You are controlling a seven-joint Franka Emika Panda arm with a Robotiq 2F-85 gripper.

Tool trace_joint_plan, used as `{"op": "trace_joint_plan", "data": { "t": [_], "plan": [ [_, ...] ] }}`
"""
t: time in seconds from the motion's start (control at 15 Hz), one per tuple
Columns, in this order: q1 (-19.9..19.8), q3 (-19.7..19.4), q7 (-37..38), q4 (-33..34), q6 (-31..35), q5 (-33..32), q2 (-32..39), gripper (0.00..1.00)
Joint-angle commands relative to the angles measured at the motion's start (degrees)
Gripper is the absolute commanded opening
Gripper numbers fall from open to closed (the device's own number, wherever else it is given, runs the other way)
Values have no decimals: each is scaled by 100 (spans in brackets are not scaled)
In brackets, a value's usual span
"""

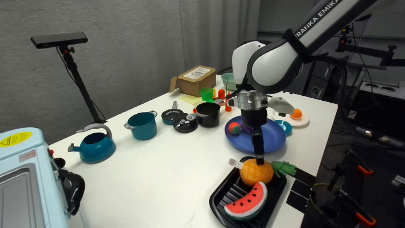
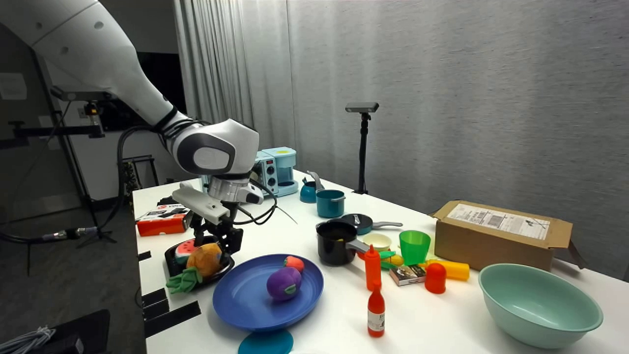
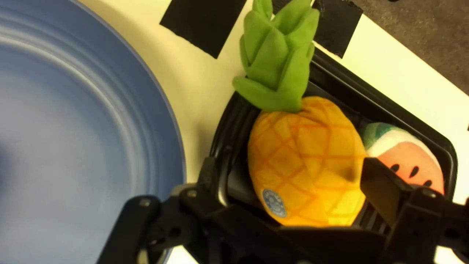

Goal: Put the strawberry, the eggplant, the pineapple, the watermelon and the orange plush toys on the blue plate

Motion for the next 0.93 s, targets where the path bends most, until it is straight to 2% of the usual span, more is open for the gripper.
{"op": "trace_joint_plan", "data": {
  "t": [0.0,0.2,0.27,0.33,0.6,0.87],
  "plan": [
    [14,138,-22,-226,-32,217,-184,100],
    [75,229,-14,-266,121,252,-98,100],
    [115,264,-1,-306,317,235,-83,84],
    [153,298,12,-325,494,212,-55,72],
    [255,413,21,-464,1231,142,-24,40],
    [272,481,42,-474,1619,118,3,13]
  ]
}}
